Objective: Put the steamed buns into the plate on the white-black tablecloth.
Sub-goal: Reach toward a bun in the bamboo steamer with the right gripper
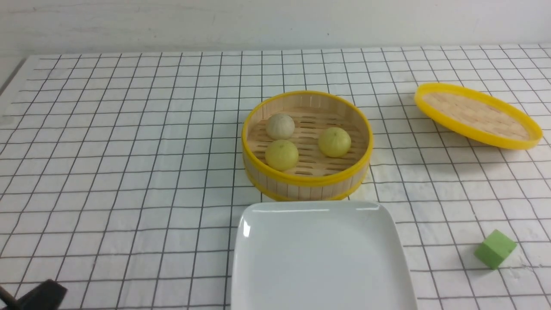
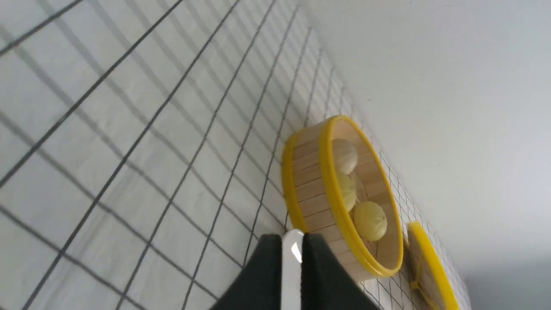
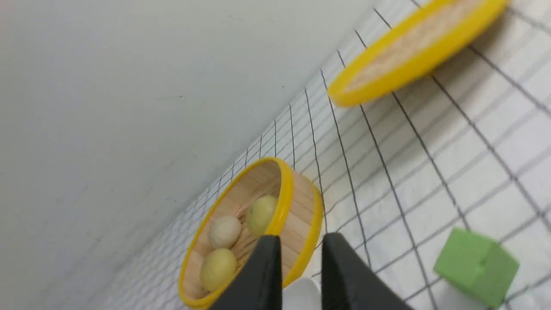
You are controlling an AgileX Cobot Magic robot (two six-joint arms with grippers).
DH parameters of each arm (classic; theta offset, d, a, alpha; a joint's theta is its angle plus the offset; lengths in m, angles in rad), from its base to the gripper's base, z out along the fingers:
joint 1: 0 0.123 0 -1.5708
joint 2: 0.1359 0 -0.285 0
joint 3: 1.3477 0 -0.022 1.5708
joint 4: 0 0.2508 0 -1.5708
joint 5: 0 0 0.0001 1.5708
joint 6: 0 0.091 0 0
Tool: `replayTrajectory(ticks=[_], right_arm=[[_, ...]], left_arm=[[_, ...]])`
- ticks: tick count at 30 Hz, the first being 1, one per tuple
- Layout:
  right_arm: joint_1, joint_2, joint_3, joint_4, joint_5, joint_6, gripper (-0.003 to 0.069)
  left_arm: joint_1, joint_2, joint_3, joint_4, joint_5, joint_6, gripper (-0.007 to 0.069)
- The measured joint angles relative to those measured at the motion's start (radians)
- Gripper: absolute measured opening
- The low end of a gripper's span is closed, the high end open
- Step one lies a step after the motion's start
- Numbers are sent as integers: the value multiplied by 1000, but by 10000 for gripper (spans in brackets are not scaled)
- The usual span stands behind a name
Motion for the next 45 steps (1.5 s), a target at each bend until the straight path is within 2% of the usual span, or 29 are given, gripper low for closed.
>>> replayTrajectory(ticks=[2,3,4,5,7,8,10,13,16,19,22,23,24,26,28,30,31,32,33,34,37,41,45], right_arm=[[0,92,-109,-91,93,-91,41],[0,113,-127,-99,116,-96,34],[0,192,-192,-144,210,-116,-3],[0,267,-245,-174,301,-122,-13],[0,332,-287,-188,378,-127,-13],[0,453,-349,-193,499,-144,-13],[0,518,-374,-188,547,-164,-13],[0,725,-425,-54,610,-332,-9],[3,890,-449,198,625,-625,4],[42,1015,-486,427,634,-851,30],[108,1111,-546,495,620,-934,59],[159,1174,-597,500,592,-946,79],[217,1239,-659,471,551,-939,98],[252,1287,-707,435,519,-913,113],[321,1401,-836,308,450,-820,158],[349,1469,-918,231,423,-762,183],[364,1508,-965,176,411,-724,203],[391,1587,-1071,52,387,-638,249],[403,1635,-1126,-13,372,-594,274],[404,1654,-1137,-38,368,-585,279],[421,1817,-1300,-219,287,-455,342],[422,1946,-1408,-331,205,-370,351],[422,2046,-1451,-356,163,-332,310]], left_arm=[[0,80,-86,62,94,22,12],[0,100,-100,80,113,23,8],[0,184,-149,118,196,27,2],[0,242,-175,142,250,32,2],[0,302,-197,160,300,42,2],[0,406,-231,179,372,77,2],[0,462,-247,181,398,103,2],[0,629,-291,180,423,209,2],[0,745,-313,160,418,287,2],[0,812,-318,140,407,333,2],[0,849,-319,126,399,364,6],[0,871,-319,121,396,380,14],[0,885,-319,119,395,388,21],[0,891,-319,116,393,393,27],[0,898,-319,114,386,398,48],[0,898,-319,114,383,399,63],[0,898,-319,113,381,399,76],[0,898,-319,113,377,400,106],[0,898,-319,113,373,400,124],[0,898,-319,113,373,400,127],[0,898,-320,113,364,400,200],[0,898,-320,112,360,400,259],[0,898,-320,107,359,400,273]])
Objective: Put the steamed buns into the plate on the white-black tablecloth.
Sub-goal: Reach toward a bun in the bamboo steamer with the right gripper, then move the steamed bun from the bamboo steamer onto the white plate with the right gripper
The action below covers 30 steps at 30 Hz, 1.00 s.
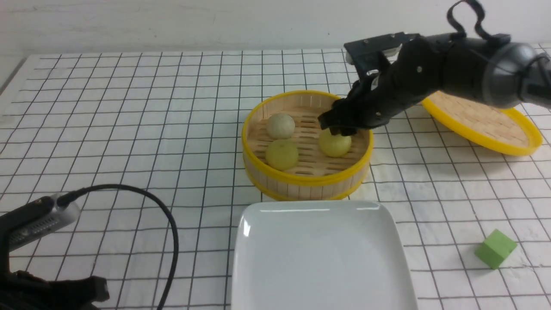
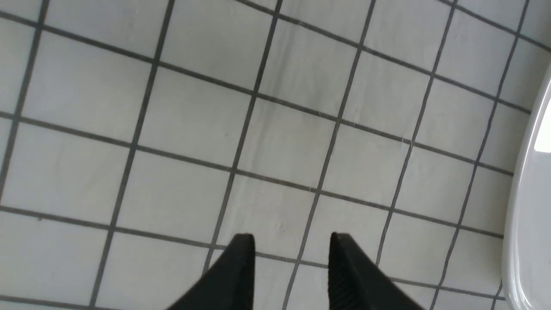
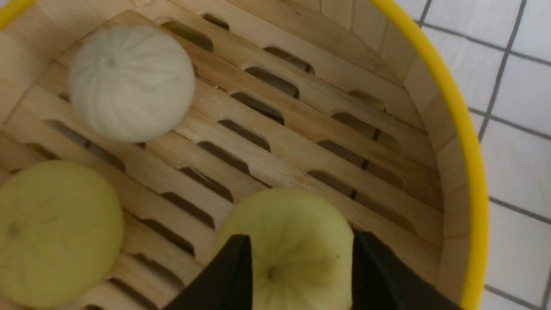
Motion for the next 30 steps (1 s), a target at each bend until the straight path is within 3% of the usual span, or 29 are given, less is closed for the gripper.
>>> replayTrajectory(ticks=[3,6,9,14,18,24,26,30], right_arm=[[0,30,-3,14,-6,7,250],[0,27,-8,32,19,7,87],[2,-36,0,37,118,2,11],[20,-272,72,37,262,-18,11],[58,-496,254,71,252,-9,11],[172,-642,632,200,27,2,11],[213,-620,768,229,-145,2,18],[220,-555,848,232,-310,7,47]], left_arm=[[0,0,0,-7,-2,0,274],[0,0,0,-18,-2,0,275],[0,0,0,-20,-3,0,275],[0,0,0,-20,-1,0,275],[0,0,0,-21,0,0,275],[0,0,0,-21,1,0,275],[0,0,0,-21,1,0,275],[0,0,0,-21,1,0,275]])
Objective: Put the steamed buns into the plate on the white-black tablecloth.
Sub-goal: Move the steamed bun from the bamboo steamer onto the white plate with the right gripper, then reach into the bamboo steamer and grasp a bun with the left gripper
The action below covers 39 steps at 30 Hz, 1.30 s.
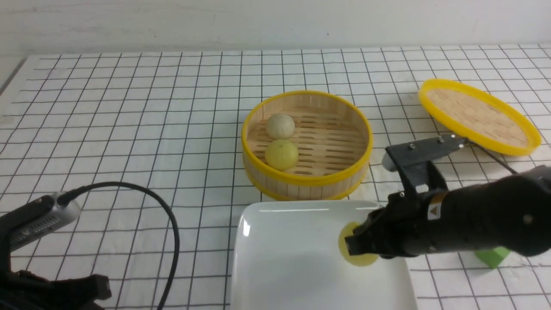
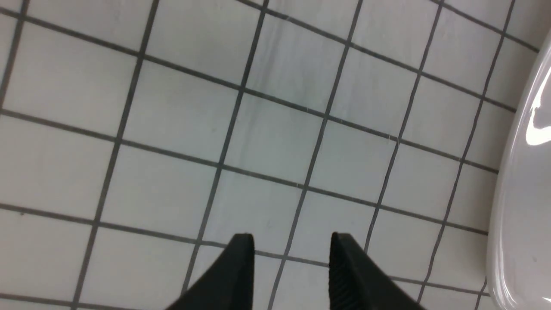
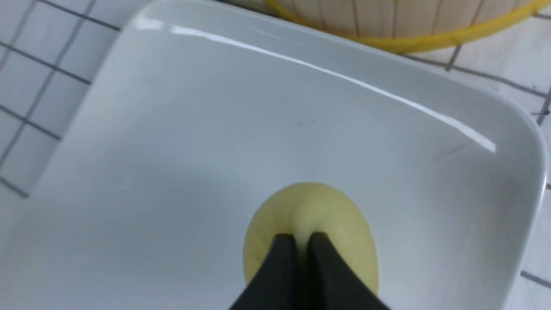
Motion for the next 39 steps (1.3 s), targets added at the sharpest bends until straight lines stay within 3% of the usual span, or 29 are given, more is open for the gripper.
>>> replayTrajectory(ticks=[4,5,6,10,12,16,20,22,25,30,35,39], right_arm=[[0,101,16,3,-137,0,183],[-2,106,16,3,-139,0,246],[-2,106,15,3,-136,0,255],[-33,46,-24,-5,9,-11,400],[-56,-20,-59,-23,126,-25,417],[-111,-203,-114,-81,327,-36,349],[-177,-430,-129,-202,589,-39,90],[-202,-516,-125,-251,720,-39,2],[-226,-611,-99,-284,847,-39,-15],[-237,-703,19,-293,857,-39,-15],[-237,-709,104,-294,796,-39,-15],[-237,-708,126,-294,747,-39,-13]], left_arm=[[0,0,0,-1,0,0,275],[0,0,0,-1,0,0,275],[0,0,0,-1,0,0,275],[0,0,0,-1,-1,0,275],[0,0,0,-1,-10,0,273],[0,8,-3,-18,-49,0,237],[0,71,-73,-52,-42,63,97],[0,129,-143,-77,-19,113,29],[-14,231,-263,-127,14,184,2],[-186,441,-511,-150,23,260,2],[-349,643,-745,-80,8,180,31],[-440,869,-989,64,-12,71,152]])
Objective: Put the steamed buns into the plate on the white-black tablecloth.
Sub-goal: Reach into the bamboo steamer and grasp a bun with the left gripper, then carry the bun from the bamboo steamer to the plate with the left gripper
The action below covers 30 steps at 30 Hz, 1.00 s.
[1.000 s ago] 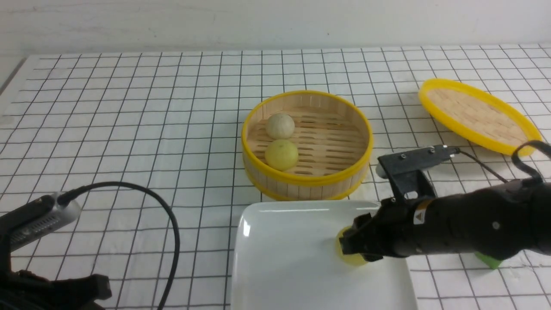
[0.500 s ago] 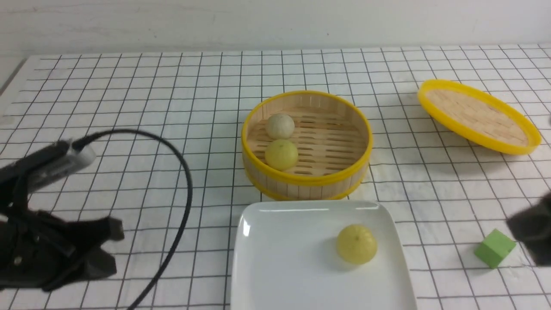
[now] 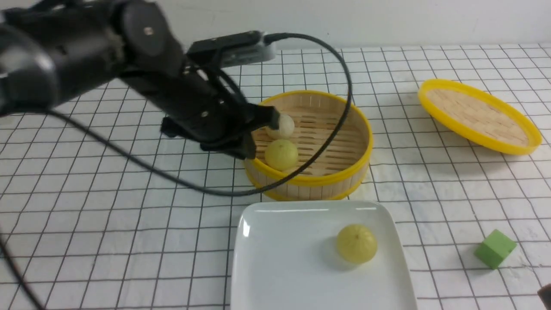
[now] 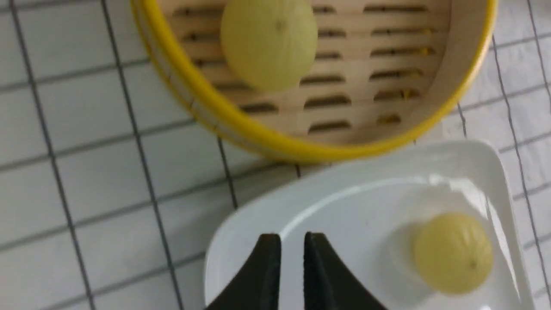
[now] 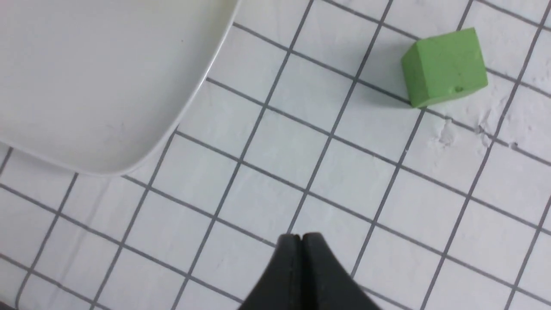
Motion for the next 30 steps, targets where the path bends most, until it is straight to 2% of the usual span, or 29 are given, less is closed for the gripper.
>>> replayTrajectory(ticks=[1,2,6,8,12,15,19,20,21,22,29,30], right_arm=[[0,0,0,1,-1,0,-12],[0,0,1,6,-9,0,-11],[0,0,1,20,-17,0,-9],[0,0,1,20,-17,0,-9],[0,0,1,21,-17,0,-8],[0,0,1,22,-17,0,-6],[0,0,1,23,-17,0,-2],[0,0,1,23,-17,0,-2],[0,0,1,23,-17,0,-1],[0,0,1,23,-18,0,-1],[0,0,1,23,-20,0,1],[0,0,1,23,-20,0,3]], left_arm=[[-5,10,-21,5,-1,-4,166],[-22,98,-102,45,-2,-24,223],[-45,257,-274,98,14,-35,333],[-48,317,-329,109,30,-35,358],[-48,384,-381,139,52,-38,361],[-48,408,-384,158,55,-40,323],[-48,416,-391,158,65,-50,122],[-48,416,-391,158,65,-51,122],[-48,408,-394,157,79,-50,58],[-48,399,-398,156,99,-50,34],[-48,219,-460,142,286,-42,19],[-48,148,-468,139,351,-33,19]])
